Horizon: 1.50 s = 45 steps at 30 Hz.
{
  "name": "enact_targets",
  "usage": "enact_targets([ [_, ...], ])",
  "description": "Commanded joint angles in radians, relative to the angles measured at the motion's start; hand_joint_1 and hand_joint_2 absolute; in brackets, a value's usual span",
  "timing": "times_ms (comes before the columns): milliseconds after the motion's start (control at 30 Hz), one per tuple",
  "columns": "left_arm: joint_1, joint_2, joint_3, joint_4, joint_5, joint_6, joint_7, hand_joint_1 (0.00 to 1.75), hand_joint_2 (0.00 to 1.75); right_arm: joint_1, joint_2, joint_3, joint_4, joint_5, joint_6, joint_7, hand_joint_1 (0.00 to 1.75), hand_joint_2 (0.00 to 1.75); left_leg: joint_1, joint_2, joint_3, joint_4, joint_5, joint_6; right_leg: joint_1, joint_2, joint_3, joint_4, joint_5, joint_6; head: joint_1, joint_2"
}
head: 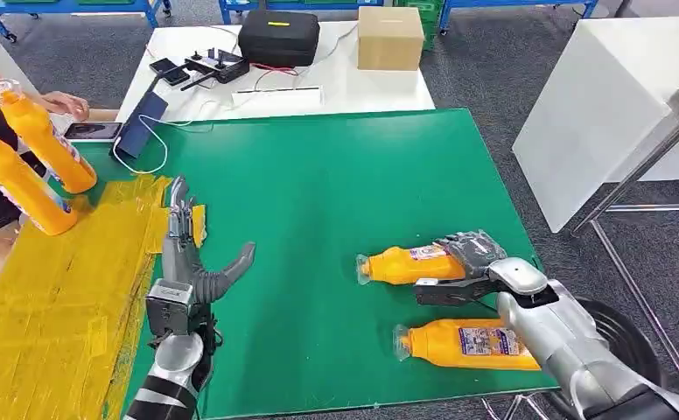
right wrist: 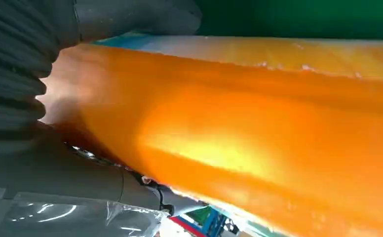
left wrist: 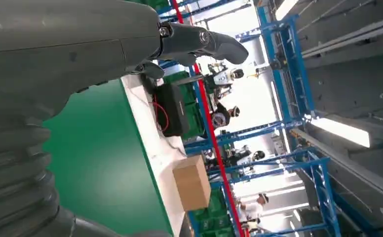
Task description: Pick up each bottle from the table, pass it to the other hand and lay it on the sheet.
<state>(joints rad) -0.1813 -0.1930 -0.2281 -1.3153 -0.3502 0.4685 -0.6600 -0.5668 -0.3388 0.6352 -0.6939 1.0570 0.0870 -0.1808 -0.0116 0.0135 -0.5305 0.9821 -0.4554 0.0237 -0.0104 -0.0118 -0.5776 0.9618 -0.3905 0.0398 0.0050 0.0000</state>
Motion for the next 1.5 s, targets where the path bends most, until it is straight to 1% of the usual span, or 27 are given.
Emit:
enact_targets([
  [33, 0.002, 0.012, 0.009, 0.008, -0.015, 0.003, -0.015, 0.0, 1.75, 0.111, 0.109, -0.113, -0.082, -0.042, -0.372, 0.086, 1.75, 1.75, 0.004, -0.003, -0.001, -0.001, 0.001, -0.003, 0.003, -0.001, 0.001, -0.004, 0.001, -0.002, 0.0, 0.0],
  [67, 0.015, 0.006, 0.016, -0.013, -0.031, -0.004, -0.003, 0.0, 1.75, 0.154, 0.178, -0.212, -0.203, -0.036, -0.475, 0.127, 1.75, 1.75, 0.003, 0.0, 0.0, -0.001, 0.0, -0.002, 0.002, 0.002, 0.001, -0.003, 0.001, -0.001, 0.0, 0.0],
  [100, 0.021, 0.002, 0.016, -0.022, -0.038, -0.007, 0.002, 0.0, 1.75, 0.179, 0.216, -0.261, -0.287, -0.045, -0.485, 0.132, 1.75, 1.75, 0.004, 0.004, 0.0, -0.002, -0.001, -0.003, 0.003, 0.006, 0.0, -0.004, 0.002, -0.002, 0.0, 0.0],
  [133, 0.024, -0.002, 0.01, -0.024, -0.045, -0.011, 0.004, 0.0, 1.75, 0.208, 0.264, -0.321, -0.384, -0.066, -0.535, 0.116, 1.75, 1.75, 0.003, 0.006, -0.002, -0.001, -0.001, -0.003, 0.002, 0.008, -0.001, -0.001, 0.002, -0.002, 0.0, 0.0],
  [267, 0.02, -0.003, 0.004, -0.014, -0.048, -0.011, 0.006, 0.0, 1.75, 0.221, 0.261, -0.34, -0.421, -0.047, -0.508, 0.126, 1.75, 1.75, 0.003, 0.008, -0.011, 0.001, -0.003, -0.004, 0.002, 0.01, -0.009, 0.003, 0.001, -0.002, 0.0, 0.0],
  [300, 0.019, -0.003, 0.002, -0.012, -0.051, -0.011, 0.007, 0.0, 1.75, 0.234, 0.292, -0.387, -0.435, -0.085, -0.596, 0.056, 1.75, 1.75, 0.002, 0.007, -0.011, 0.0, -0.002, -0.003, 0.001, 0.006, -0.012, 0.002, 0.001, -0.002, -0.002, 0.0],
  [333, 0.019, -0.003, -0.004, -0.009, -0.054, -0.013, 0.007, 0.0, 1.75, 0.244, 0.315, -0.415, -0.447, -0.111, -0.619, 0.021, 1.75, 1.75, 0.003, 0.003, -0.011, 0.001, -0.002, -0.004, 0.002, 0.003, -0.013, 0.003, -0.001, -0.002, -0.002, 0.0],
  [367, 0.018, -0.002, -0.013, -0.002, -0.056, -0.018, 0.01, 0.0, 1.75, 0.273, 0.353, -0.449, -0.509, -0.16, -0.645, -0.031, 1.75, 1.75, 0.002, 0.001, -0.012, 0.0, 0.0, -0.002, 0.001, 0.0, -0.013, 0.002, 0.0, 0.0, -0.001, 0.0],
  [400, 0.016, -0.002, -0.02, 0.002, -0.055, -0.026, 0.016, 0.0, 1.75, 0.286, 0.367, -0.459, -0.535, -0.169, -0.657, -0.043, 1.75, 1.75, 0.003, -0.003, -0.012, 0.0, 0.0, -0.004, 0.003, -0.002, -0.012, 0.002, -0.002, -0.001, 0.0, 0.0],
  [467, 0.002, 0.024, -0.059, 0.028, -0.016, -0.167, 0.081, 0.0, 1.75, 0.318, 0.397, -0.466, -0.594, -0.198, -0.679, -0.069, 1.75, 1.75, 0.004, -0.006, -0.015, 0.001, 0.0, -0.003, 0.003, -0.005, -0.013, 0.003, -0.002, 0.0, 0.001, 0.0],
  [500, -0.01, 0.039, -0.069, 0.048, -0.004, -0.223, 0.105, 0.0, 1.75, 0.326, 0.408, -0.463, -0.602, -0.2, -0.678, -0.067, 1.75, 1.75, 0.004, -0.003, -0.017, 0.0, 0.001, -0.003, 0.003, -0.003, -0.015, 0.002, -0.001, 0.0, 0.0, 0.0],
  [600, -0.015, 0.038, -0.066, 0.06, -0.003, -0.226, 0.104, 0.0, 1.75, 0.328, 0.409, -0.461, -0.604, -0.2, -0.677, -0.067, 1.75, 1.75, 0.004, -0.004, -0.016, 0.0, 0.0, -0.003, 0.003, -0.003, -0.014, 0.002, -0.001, -0.001, 0.0, 0.0],
  [633, -0.034, 0.055, -0.076, 0.093, 0.02, -0.326, 0.125, 0.0, 1.75, 0.322, 0.42, -0.462, -0.584, -0.217, -0.669, -0.087, 1.75, 1.75, 0.004, -0.005, -0.018, 0.0, 0.001, -0.003, 0.003, -0.005, -0.016, 0.002, -0.001, 0.0, 0.0, 0.0],
  [667, -0.046, 0.064, -0.083, 0.111, 0.032, -0.382, 0.144, 0.0, 1.75, 0.32, 0.43, -0.458, -0.574, -0.229, -0.664, -0.096, 1.75, 1.75, 0.004, -0.005, -0.017, 0.0, 0.001, -0.003, 0.003, -0.005, -0.016, 0.002, -0.001, -0.001, 0.0, 0.0],
  [700, -0.057, 0.067, -0.082, 0.13, 0.037, -0.415, 0.151, 0.0, 1.75, 0.316, 0.441, -0.452, -0.557, -0.234, -0.653, -0.1, 1.75, 1.75, 0.003, -0.004, -0.019, -0.001, 0.002, -0.003, 0.003, -0.004, -0.018, 0.002, 0.0, 0.0, 0.0, 0.0],
  [767, -0.072, 0.057, -0.068, 0.157, 0.067, -0.471, 0.145, 0.0, 1.75, 0.313, 0.473, -0.438, -0.526, -0.282, -0.623, -0.124, 1.75, 1.75, 0.004, -0.004, -0.017, 0.0, 0.001, -0.004, 0.003, -0.003, -0.016, 0.002, -0.001, -0.001, 0.0, 0.0],
  [833, -0.078, 0.053, -0.07, 0.166, 0.071, -0.49, 0.146, 0.0, 1.75, 0.312, 0.505, -0.418, -0.492, -0.342, -0.591, -0.157, 1.75, 1.75, 0.005, -0.003, -0.016, 0.001, 0.0, -0.005, 0.004, -0.002, -0.014, 0.002, -0.001, -0.002, 0.0, 0.0],
  [867, -0.078, 0.052, -0.071, 0.166, 0.071, -0.49, 0.146, 0.0, 1.75, 0.314, 0.51, -0.415, -0.488, -0.341, -0.597, -0.16, 1.75, 1.75, 0.004, -0.002, -0.017, 0.0, 0.001, -0.004, 0.004, -0.002, -0.016, 0.002, 0.0, -0.002, 0.0, 0.0],
  [933, -0.086, 0.059, -0.081, 0.178, 0.08, -0.525, 0.158, 0.0, 1.75, 0.309, 0.523, -0.395, -0.458, -0.406, -0.532, -0.183, 1.75, 1.75, 0.004, -0.002, -0.018, -0.001, 0.001, -0.003, 0.003, -0.003, -0.017, 0.001, 0.0, -0.001, 0.0, 0.0],
  [1067, -0.139, 0.055, -0.075, 0.254, 0.136, -0.583, 0.168, 0.0, 1.75, 0.279, 0.588, -0.31, -0.297, -0.498, -0.445, -0.252, 1.75, 1.75, 0.006, 0.0, -0.014, -0.001, 0.0, -0.005, 0.005, 0.0, -0.014, 0.001, -0.001, -0.002, 0.0, 0.0],
  [1100, -0.153, 0.055, -0.078, 0.267, 0.134, -0.58, 0.167, 0.0, 1.75, 0.268, 0.599, -0.284, -0.255, -0.506, -0.432, -0.261, 1.75, 1.75, 0.005, 0.0, -0.016, -0.001, 0.001, -0.003, 0.005, -0.001, -0.016, 0.001, 0.0, -0.001, 0.0, 0.0],
  [1167, -0.16, 0.054, -0.077, 0.272, 0.136, -0.579, 0.167, 0.0, 1.75, 0.267, 0.611, -0.275, -0.237, -0.51, -0.445, -0.271, 1.75, 1.75, 0.005, 0.002, -0.017, -0.001, 0.001, -0.003, 0.004, 0.0, -0.016, 0.001, 0.0, -0.001, 0.0, 0.0],
  [1300, -0.158, 0.054, -0.078, 0.272, 0.136, -0.579, 0.167, 0.0, 1.75, 0.261, 0.603, -0.277, -0.236, -0.51, -0.444, -0.271, 1.75, 1.75, 0.005, -0.002, -0.017, 0.0, 0.001, -0.003, 0.005, -0.003, -0.016, 0.001, 0.0, -0.001, 0.0, 0.0],
  [1333, -0.162, 0.053, -0.081, 0.272, 0.139, -0.583, 0.168, 0.0, 1.75, 0.258, 0.604, -0.251, -0.222, -0.522, -0.392, -0.275, 1.75, 1.75, 0.006, -0.002, -0.016, 0.0, 0.0, -0.004, 0.005, -0.002, -0.015, 0.001, -0.001, -0.001, 0.0, 0.0],
  [1400, -0.179, 0.052, -0.087, 0.291, 0.141, -0.582, 0.168, 0.0, 1.75, 0.258, 0.642, -0.215, -0.168, -0.603, -0.249, -0.282, 1.75, 1.75, 0.005, -0.001, -0.019, 0.0, 0.001, -0.003, 0.004, -0.002, -0.018, 0.002, 0.0, 0.0, 0.001, 0.0],
  [1433, -0.185, 0.051, -0.083, 0.302, 0.147, -0.581, 0.169, 0.0, 1.75, 0.26, 0.661, -0.173, -0.136, -0.607, -0.215, -0.282, 1.75, 1.75, 0.005, -0.001, -0.017, 0.0, 0.0, -0.003, 0.004, -0.001, -0.016, 0.002, -0.001, -0.001, 0.0, 0.0],
  [1500, -0.191, 0.051, -0.074, 0.315, 0.153, -0.577, 0.169, 0.0, 1.75, 0.265, 0.687, -0.094, -0.101, -0.597, -0.194, -0.287, 1.75, 1.75, 0.005, 0.0, -0.017, -0.001, 0.0, -0.004, 0.004, -0.001, -0.016, 0.002, -0.001, -0.001, 0.0, 0.0],
])
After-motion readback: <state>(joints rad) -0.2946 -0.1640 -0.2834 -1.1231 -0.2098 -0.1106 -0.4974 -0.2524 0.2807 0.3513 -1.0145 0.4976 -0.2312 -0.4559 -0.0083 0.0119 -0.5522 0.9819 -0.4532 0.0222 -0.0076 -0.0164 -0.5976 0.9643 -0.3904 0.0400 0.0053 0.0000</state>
